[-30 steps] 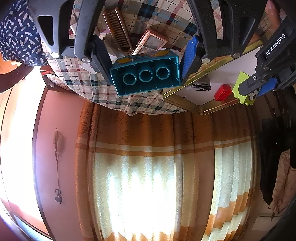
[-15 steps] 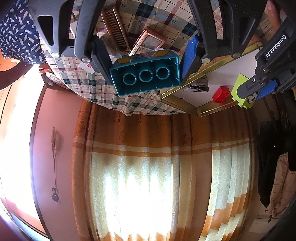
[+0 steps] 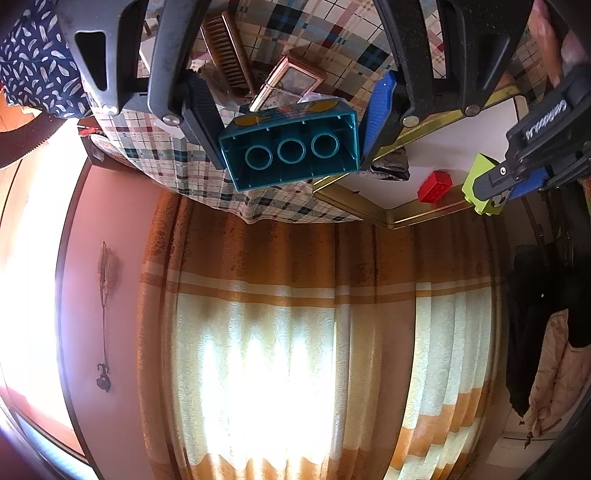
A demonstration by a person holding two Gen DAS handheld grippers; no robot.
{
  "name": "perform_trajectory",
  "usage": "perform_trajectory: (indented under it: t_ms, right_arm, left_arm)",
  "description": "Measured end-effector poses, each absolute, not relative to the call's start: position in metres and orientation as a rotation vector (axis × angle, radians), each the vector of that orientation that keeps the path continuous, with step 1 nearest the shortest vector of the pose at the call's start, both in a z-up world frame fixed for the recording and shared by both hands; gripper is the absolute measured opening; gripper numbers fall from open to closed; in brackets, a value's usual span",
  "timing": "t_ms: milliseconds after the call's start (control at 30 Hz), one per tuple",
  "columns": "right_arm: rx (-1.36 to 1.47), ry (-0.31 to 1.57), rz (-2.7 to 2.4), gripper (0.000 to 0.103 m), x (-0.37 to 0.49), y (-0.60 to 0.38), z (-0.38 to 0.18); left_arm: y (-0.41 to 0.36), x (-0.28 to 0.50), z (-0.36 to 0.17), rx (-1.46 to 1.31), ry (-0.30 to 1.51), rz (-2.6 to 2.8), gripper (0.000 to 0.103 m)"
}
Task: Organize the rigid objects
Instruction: 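Carry the green soccer block and teal brick with both grippers toward the tray, then release the green block from the left gripper while the right lowers the teal brick into the tray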
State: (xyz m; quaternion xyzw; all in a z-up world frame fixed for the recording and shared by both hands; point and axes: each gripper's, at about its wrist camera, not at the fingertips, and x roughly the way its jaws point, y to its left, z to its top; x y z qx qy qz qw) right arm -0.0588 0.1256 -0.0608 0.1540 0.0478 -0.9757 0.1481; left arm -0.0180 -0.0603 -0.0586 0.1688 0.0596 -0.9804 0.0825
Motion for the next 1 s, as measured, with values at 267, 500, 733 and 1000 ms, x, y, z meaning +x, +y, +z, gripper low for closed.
perform_trajectory:
  t_ms: [267, 500, 733, 1000]
  right_arm:
    - [0.463, 0.132, -2.731, 0.07, -0.057, 0.109, -0.057]
    - [0.488, 0.147, -2.664, 0.07, -0.069, 0.087, -0.05]
    - [0.522, 0.167, -2.607, 0.07, -0.085, 0.062, -0.047]
    - [0.53, 0.2, -2.575, 0.07, -0.094, 0.044, -0.043]
  left_arm:
    - [-0.086, -0.024, -0.056, 0.512, 0.215, -2.87, 0.031]
    - [-0.104, -0.032, -0.059, 0.556, 0.243, -2.832, 0.031]
    - [-0.115, -0.039, -0.061, 0.613, 0.265, -2.808, 0.031]
    - [-0.126, -0.048, -0.061, 0.666, 0.273, -2.775, 0.031]
